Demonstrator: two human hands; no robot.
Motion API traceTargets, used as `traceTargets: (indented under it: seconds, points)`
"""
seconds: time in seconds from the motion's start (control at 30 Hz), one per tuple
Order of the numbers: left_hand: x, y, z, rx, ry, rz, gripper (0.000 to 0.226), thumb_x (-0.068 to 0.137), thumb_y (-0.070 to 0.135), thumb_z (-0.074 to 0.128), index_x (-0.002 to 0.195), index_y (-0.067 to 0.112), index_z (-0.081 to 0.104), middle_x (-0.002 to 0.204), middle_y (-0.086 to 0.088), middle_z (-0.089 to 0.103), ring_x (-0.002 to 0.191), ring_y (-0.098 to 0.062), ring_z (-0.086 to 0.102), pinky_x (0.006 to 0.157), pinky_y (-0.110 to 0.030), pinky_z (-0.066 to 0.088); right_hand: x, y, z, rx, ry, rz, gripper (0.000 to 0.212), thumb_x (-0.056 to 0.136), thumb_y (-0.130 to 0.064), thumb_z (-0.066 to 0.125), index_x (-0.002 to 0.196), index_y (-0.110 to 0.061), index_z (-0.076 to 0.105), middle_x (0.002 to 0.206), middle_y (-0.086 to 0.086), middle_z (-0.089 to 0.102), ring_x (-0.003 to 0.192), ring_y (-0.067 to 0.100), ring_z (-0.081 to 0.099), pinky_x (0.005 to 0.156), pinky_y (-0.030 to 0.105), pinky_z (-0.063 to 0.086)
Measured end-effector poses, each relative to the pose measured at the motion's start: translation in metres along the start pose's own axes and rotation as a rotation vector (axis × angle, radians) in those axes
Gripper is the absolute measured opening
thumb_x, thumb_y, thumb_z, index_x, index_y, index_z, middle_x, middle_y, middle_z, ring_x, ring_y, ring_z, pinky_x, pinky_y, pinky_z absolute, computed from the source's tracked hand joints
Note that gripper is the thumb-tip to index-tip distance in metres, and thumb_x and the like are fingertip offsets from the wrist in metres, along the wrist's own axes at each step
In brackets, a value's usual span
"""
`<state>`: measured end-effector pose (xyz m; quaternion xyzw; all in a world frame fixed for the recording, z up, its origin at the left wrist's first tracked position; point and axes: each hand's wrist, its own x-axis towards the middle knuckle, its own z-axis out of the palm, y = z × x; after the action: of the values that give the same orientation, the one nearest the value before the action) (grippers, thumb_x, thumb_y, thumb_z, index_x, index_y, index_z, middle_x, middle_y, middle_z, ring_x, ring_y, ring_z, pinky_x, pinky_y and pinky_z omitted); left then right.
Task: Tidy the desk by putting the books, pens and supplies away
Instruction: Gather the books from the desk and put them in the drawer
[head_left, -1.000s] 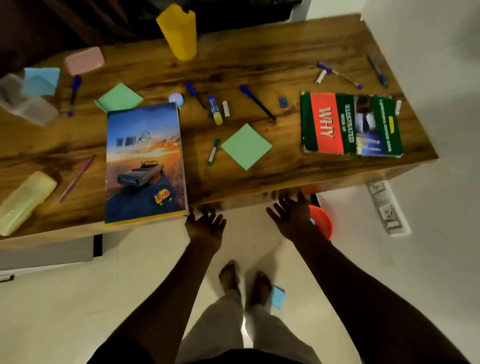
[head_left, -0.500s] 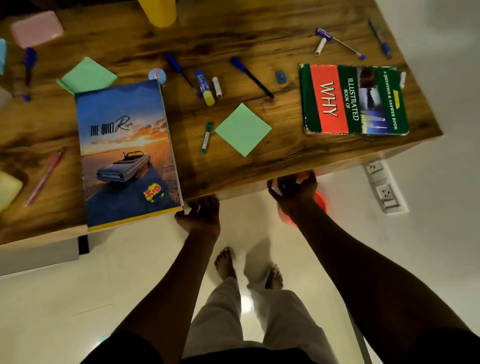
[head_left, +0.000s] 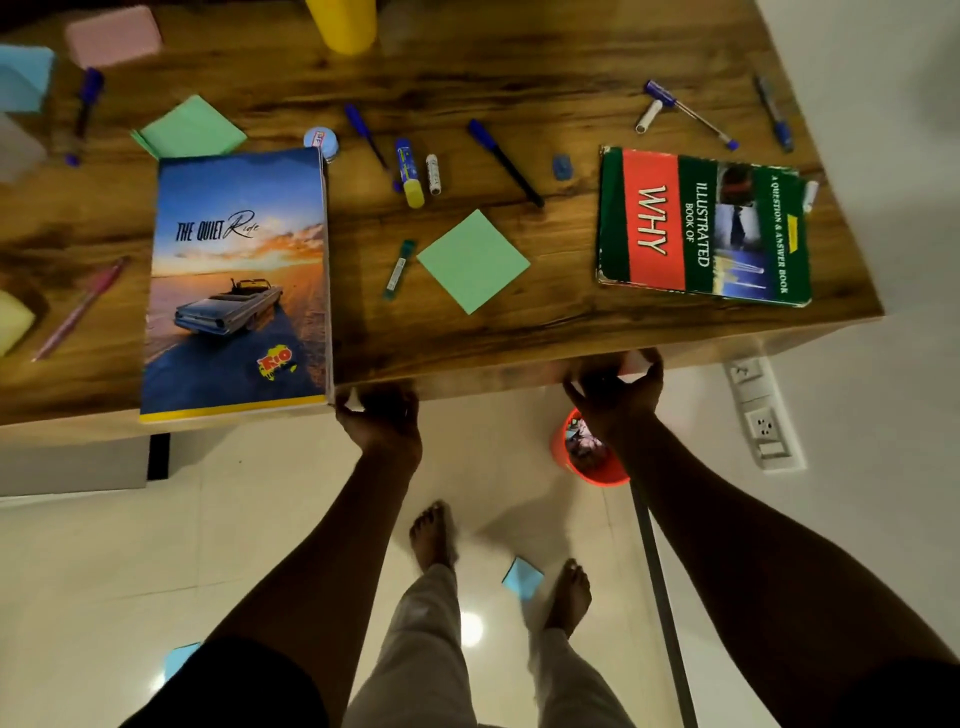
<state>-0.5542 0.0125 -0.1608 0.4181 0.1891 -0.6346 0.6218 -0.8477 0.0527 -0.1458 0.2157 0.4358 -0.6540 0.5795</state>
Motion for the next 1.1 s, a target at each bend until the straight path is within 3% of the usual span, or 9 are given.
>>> traceTargets:
  seconds: [0.27, 0.4, 0.53, 0.63, 0.7, 0.8, 0.9, 0.97, 1.1]
  points:
    - [-0.044, -0.006, -0.022, 0.019, 0.031, 0.008, 0.025, 0.094, 0.046, 0.053, 0.093, 0.024, 0.065, 0.091, -0.002, 0.076, 0.087, -0.026, 0.077, 0.084, -0.036, 0.057, -0.021, 0.006, -0.043, 0.049, 0.011, 0.058, 0.065, 0.082, -0.064, 0.063, 0.12, -0.012, 0.06, 0.13, 0.016, 0.06, 0.129, 0.036, 0.058, 0.103, 0.057, 0.048]
    - [-0.068, -0.001, -0.054, 0.077, 0.05, -0.018, 0.015, 0.085, 0.039, 0.065, 0.089, 0.024, 0.066, 0.098, -0.001, 0.073, 0.095, -0.025, 0.073, 0.099, -0.038, 0.052, -0.043, 0.004, -0.076, -0.019, -0.018, 0.087, 0.066, 0.088, -0.065, 0.057, 0.123, -0.01, 0.058, 0.13, 0.019, 0.06, 0.131, 0.035, 0.058, 0.104, 0.051, 0.047]
    - [-0.086, 0.002, -0.078, 0.261, 0.155, -0.102, 0.029, 0.09, 0.046, 0.059, 0.098, 0.018, 0.061, 0.109, -0.008, 0.063, 0.101, -0.031, 0.064, 0.11, -0.042, 0.042, -0.069, 0.002, -0.105, -0.282, -0.02, 0.113, 0.068, 0.095, -0.066, 0.046, 0.132, -0.011, 0.059, 0.136, 0.012, 0.062, 0.13, 0.033, 0.057, 0.108, 0.049, 0.043]
    - [-0.128, -0.013, -0.084, 0.646, 0.122, -0.075, 0.043, 0.107, 0.038, 0.039, 0.126, 0.004, 0.056, 0.122, -0.022, 0.06, 0.115, -0.039, 0.06, 0.11, -0.048, 0.042, -0.108, -0.005, -0.115, -0.608, -0.06, 0.007, 0.05, 0.105, -0.046, 0.047, 0.141, -0.013, 0.055, 0.135, 0.012, 0.066, 0.127, 0.032, 0.062, 0.089, 0.04, 0.056]
    - [-0.167, -0.024, -0.084, 1.022, -0.009, 0.155, 0.028, 0.105, 0.017, 0.047, 0.119, -0.001, 0.064, 0.112, -0.02, 0.07, 0.102, -0.036, 0.067, 0.096, -0.047, 0.053, -0.14, -0.015, -0.113, -0.991, -0.164, -0.203, 0.031, 0.106, -0.029, 0.054, 0.13, -0.011, 0.063, 0.118, 0.005, 0.073, 0.111, 0.02, 0.07, 0.081, 0.028, 0.056]
    - [-0.218, -0.032, -0.073, 1.613, -0.289, 0.769, 0.013, 0.099, 0.011, 0.06, 0.104, 0.017, 0.07, 0.099, 0.002, 0.072, 0.088, -0.01, 0.068, 0.073, -0.021, 0.056, -0.178, -0.039, -0.104, -1.633, -0.336, -0.787, 0.019, 0.099, -0.023, 0.065, 0.117, -0.019, 0.07, 0.106, -0.011, 0.07, 0.092, 0.001, 0.064, 0.084, 0.012, 0.048]
    - [-0.228, -0.033, -0.048, 1.793, -0.374, 1.209, 0.016, 0.096, 0.019, 0.065, 0.112, 0.018, 0.067, 0.114, 0.002, 0.066, 0.101, -0.011, 0.061, 0.076, -0.023, 0.05, -0.185, -0.065, -0.086, -1.782, -0.436, -1.167, 0.017, 0.098, -0.03, 0.062, 0.112, -0.022, 0.07, 0.106, -0.006, 0.071, 0.092, 0.011, 0.065, 0.08, 0.02, 0.052]
    - [-0.217, -0.035, -0.035, 1.906, -0.443, 1.267, 0.02, 0.097, 0.023, 0.064, 0.116, 0.02, 0.068, 0.123, 0.001, 0.064, 0.113, -0.017, 0.058, 0.088, -0.03, 0.051, -0.181, -0.077, -0.073, -1.897, -0.451, -1.235, 0.024, 0.099, -0.038, 0.053, 0.115, -0.027, 0.068, 0.111, -0.005, 0.071, 0.102, 0.015, 0.063, 0.085, 0.032, 0.054]
    - [-0.2, -0.041, -0.033, 2.125, -0.454, 1.109, 0.026, 0.1, 0.039, 0.053, 0.107, 0.024, 0.073, 0.11, 0.003, 0.073, 0.103, -0.022, 0.066, 0.085, -0.037, 0.056, -0.164, -0.083, -0.066, -2.122, -0.437, -1.17, 0.031, 0.102, -0.046, 0.044, 0.113, -0.031, 0.069, 0.102, -0.004, 0.074, 0.097, 0.019, 0.066, 0.087, 0.038, 0.055]
